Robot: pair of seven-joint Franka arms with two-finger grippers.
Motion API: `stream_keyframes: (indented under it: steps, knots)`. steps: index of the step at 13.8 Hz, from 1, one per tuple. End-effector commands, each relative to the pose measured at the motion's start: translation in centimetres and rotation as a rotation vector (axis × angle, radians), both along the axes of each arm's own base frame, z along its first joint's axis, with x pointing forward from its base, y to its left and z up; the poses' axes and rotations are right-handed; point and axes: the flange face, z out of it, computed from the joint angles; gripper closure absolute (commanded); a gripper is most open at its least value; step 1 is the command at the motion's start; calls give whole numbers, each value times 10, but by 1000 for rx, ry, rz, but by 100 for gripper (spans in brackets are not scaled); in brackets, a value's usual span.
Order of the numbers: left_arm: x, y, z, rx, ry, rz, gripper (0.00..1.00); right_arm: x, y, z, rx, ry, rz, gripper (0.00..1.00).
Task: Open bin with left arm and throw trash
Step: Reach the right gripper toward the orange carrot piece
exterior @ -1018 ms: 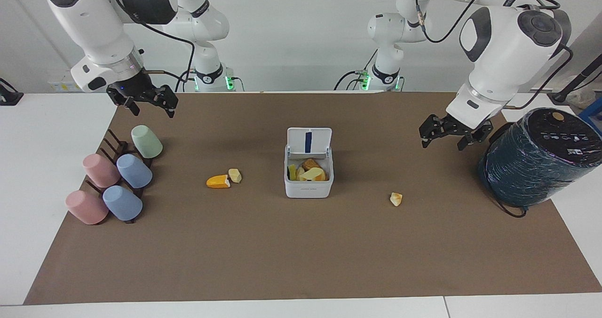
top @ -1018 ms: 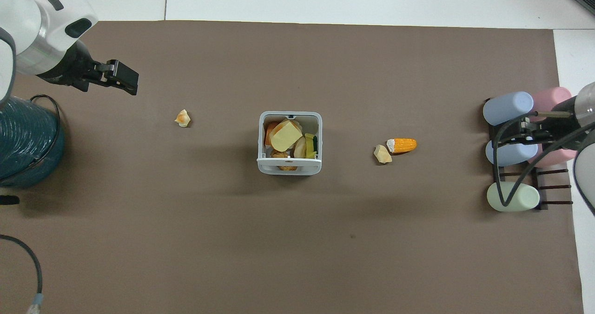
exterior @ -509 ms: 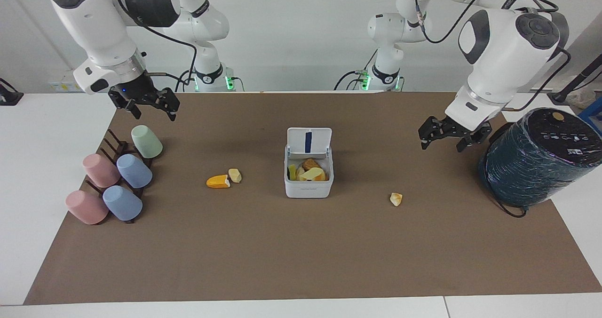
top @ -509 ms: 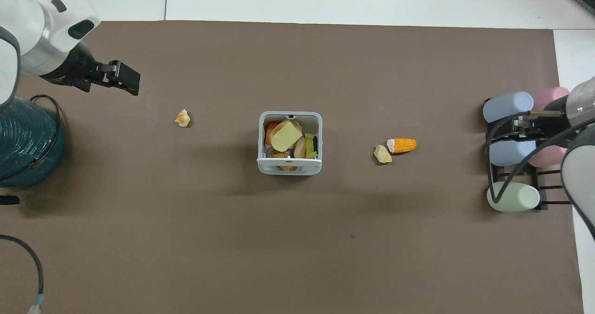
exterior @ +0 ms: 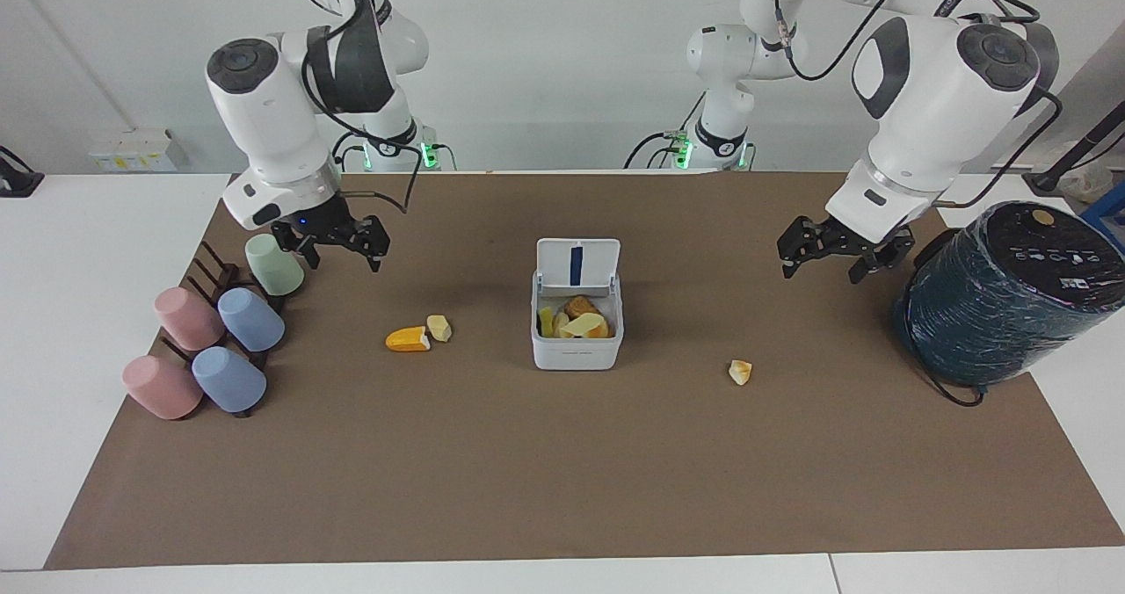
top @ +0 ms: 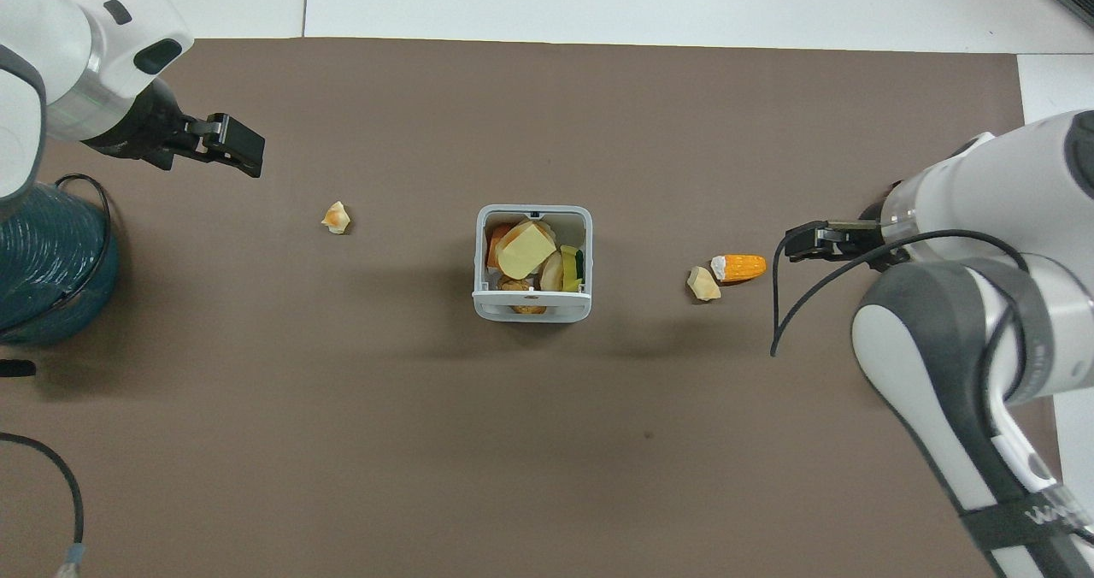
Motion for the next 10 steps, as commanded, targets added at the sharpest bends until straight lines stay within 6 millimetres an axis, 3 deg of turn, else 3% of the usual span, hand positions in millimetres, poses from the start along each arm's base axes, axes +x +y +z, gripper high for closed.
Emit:
stream_keyframes:
  steps: [1, 6, 9, 10]
  knots:
    - [-9, 5, 3, 3, -14, -7, 0, -2, 25, -41, 9, -14, -40, 0]
    - [-10, 2, 2, 3, -9, -14, 0, -17, 75, -114, 18, -32, -116, 0]
    - [-10, 2, 2, 3, -14, -13, 0, -22, 81, -150, 26, -56, -122, 0]
    - [-10, 3, 1, 3, -12, -12, 0, -22, 81, -152, 24, -60, -119, 0]
